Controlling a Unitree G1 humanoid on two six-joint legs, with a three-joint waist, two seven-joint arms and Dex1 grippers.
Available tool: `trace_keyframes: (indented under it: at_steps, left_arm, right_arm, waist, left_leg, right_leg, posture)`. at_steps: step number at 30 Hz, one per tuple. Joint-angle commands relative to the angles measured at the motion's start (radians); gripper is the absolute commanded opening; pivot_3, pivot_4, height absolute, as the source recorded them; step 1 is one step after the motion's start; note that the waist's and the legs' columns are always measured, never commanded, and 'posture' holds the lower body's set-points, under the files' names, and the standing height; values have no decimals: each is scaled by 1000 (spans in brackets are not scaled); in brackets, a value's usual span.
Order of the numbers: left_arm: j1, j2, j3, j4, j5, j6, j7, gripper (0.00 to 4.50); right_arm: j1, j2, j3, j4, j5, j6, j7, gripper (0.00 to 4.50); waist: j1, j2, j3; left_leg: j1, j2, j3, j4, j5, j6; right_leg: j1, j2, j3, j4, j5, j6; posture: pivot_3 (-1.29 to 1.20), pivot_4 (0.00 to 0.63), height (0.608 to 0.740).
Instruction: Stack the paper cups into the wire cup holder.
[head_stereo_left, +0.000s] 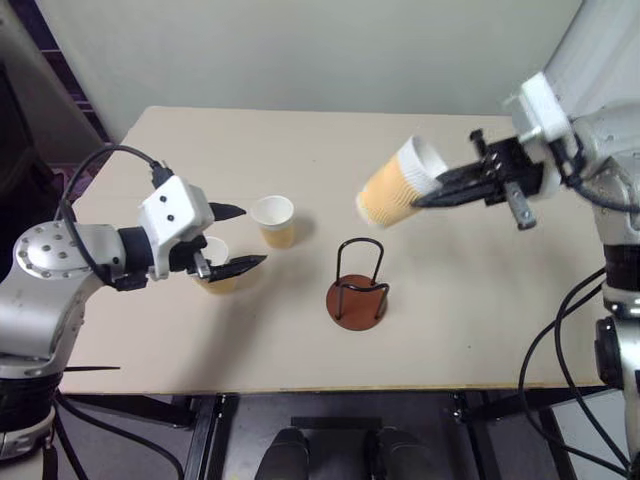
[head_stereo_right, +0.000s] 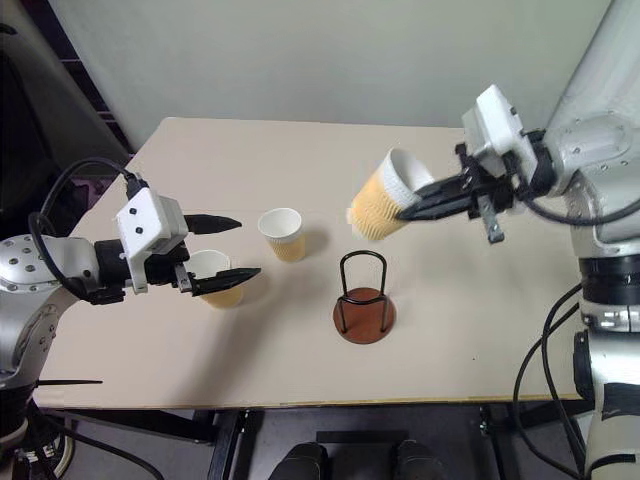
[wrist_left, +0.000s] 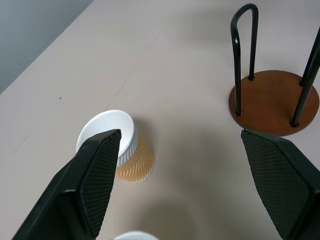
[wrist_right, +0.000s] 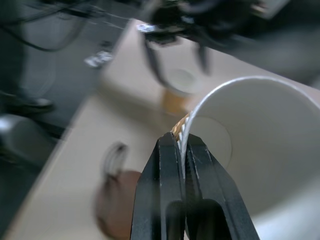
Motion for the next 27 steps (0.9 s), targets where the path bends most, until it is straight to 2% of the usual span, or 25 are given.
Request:
trace_keyframes:
  at_steps: [1,6,9,16,20,21,24,27]
  left_arm:
    - [-4,30,17,-13,10,-13,-9,4144]
    - [23,44,35,-29,5,-5,-10,4144]
    - [37,48,47,-45,-2,3,-4,4144]
    - [48,56,64,-57,-6,15,0,4144]
    - [61,98,96,-38,3,6,-29,4144]
    - [68,117,105,-31,9,1,-43,4144]
    - [123,215,135,12,54,-27,-119,4144]
    - [191,301,126,57,112,-68,-183,4144]
  right_arm:
    - [23,9,14,-95,35,50,-25,47]
    - [75,11,91,-117,-56,15,-57,47]
    - [84,17,125,-94,-112,-24,-79,657]
    - [76,28,152,-96,-143,-33,-86,3098]
    - [65,34,118,-94,-120,-21,-93,4472]
    - [54,47,92,-75,-101,-21,-106,4472]
    - [-19,170,-15,6,-8,94,-270,4472]
    - [-1,226,-8,-43,0,119,-327,4472]
  waist:
    - [0,1,1]
    - [-2,0,0]
    - [-2,0,0]
    - [-2,0,0]
    - [-2,0,0]
    - [-2,0,0]
    - [-11,1,0]
    - [-14,0,0]
  left_leg:
    - [0,0,-1,0,0,0]
    - [1,0,-1,0,1,2]
    - [1,0,-2,0,1,2]
    - [0,0,-2,-1,0,2]
    - [0,0,-2,-1,-1,2]
    - [0,0,-2,-1,-1,2]
    - [0,1,-2,-1,-1,2]
    - [1,2,-2,-2,0,2]
  right_leg:
    - [0,-1,0,0,0,0]
    - [0,-1,1,1,1,1]
    - [-1,-1,1,1,1,1]
    - [-2,-2,1,1,1,2]
    - [-2,-1,1,1,1,2]
    - [-2,-1,1,1,1,2]
    - [-4,-1,2,2,1,2]
    - [-5,1,3,2,1,0]
  posture:
    - [0,150,740]
    - [0,150,740]
    - [0,150,740]
    - [0,150,740]
    - [0,150,740]
    - [0,150,740]
    - [0,150,740]
    - [0,150,740]
